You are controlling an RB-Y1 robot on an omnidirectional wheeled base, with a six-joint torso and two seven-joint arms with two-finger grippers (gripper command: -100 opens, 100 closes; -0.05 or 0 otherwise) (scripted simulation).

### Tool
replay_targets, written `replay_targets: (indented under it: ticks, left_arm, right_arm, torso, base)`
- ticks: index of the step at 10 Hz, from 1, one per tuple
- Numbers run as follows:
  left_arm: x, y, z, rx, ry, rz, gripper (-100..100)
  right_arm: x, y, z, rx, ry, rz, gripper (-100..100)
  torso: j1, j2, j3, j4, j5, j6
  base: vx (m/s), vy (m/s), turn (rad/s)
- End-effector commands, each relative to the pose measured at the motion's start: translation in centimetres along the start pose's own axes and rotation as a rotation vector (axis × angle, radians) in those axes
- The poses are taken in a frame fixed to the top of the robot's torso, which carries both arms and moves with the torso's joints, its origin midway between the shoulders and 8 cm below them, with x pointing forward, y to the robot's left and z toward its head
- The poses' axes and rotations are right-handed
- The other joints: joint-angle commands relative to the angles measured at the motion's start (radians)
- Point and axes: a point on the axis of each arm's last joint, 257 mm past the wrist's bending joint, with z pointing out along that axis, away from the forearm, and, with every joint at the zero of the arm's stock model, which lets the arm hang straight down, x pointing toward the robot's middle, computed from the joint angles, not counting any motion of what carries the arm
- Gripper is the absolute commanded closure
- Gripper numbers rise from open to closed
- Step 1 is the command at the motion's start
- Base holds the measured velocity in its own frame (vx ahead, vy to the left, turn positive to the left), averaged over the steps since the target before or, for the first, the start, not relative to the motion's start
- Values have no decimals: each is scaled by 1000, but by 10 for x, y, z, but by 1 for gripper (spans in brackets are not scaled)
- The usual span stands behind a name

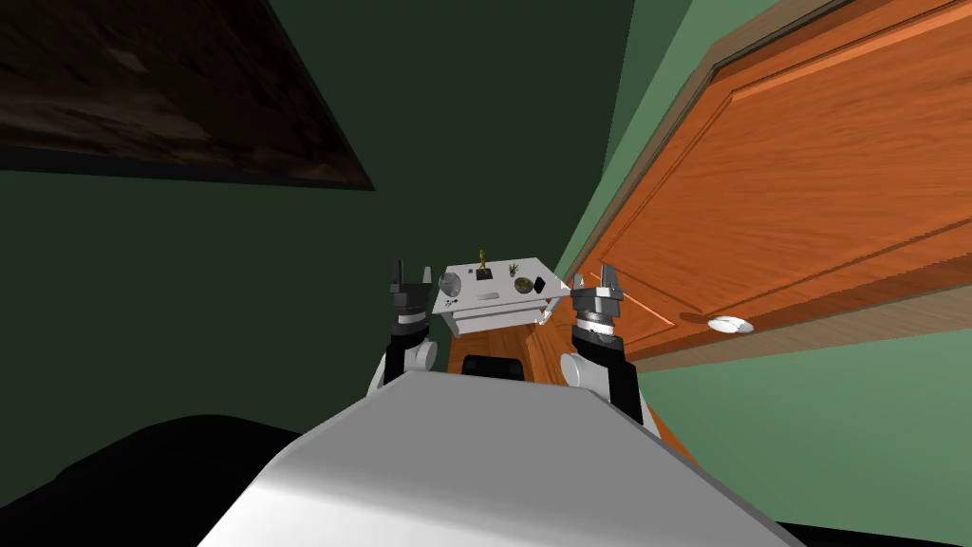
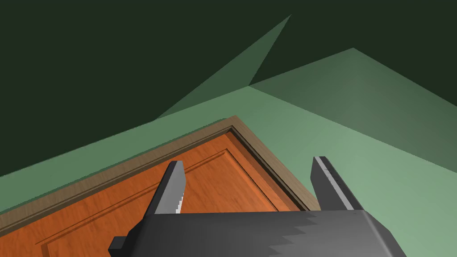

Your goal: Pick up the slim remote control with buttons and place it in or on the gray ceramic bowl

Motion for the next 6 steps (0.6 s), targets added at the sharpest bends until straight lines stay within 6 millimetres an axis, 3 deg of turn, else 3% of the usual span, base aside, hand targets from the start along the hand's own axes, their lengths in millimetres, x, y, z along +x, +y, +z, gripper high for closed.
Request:
replay_targets:
  ticks: [1,6]
  left_arm:
    - [2,10,-2,-35,30,-9,-100]
    - [2,54,-16,-194,74,-74,-100]
  right_arm:
    - [0,0,0,0,0,0,0]
    - [0,0,0,0,0,0,0]
  torso:
    - [0,0,0,0,0,0]
    - [-2,-2,-1,0,-1,0]
  base:
    - [12,-15,-166]
    - [23,-32,-197]
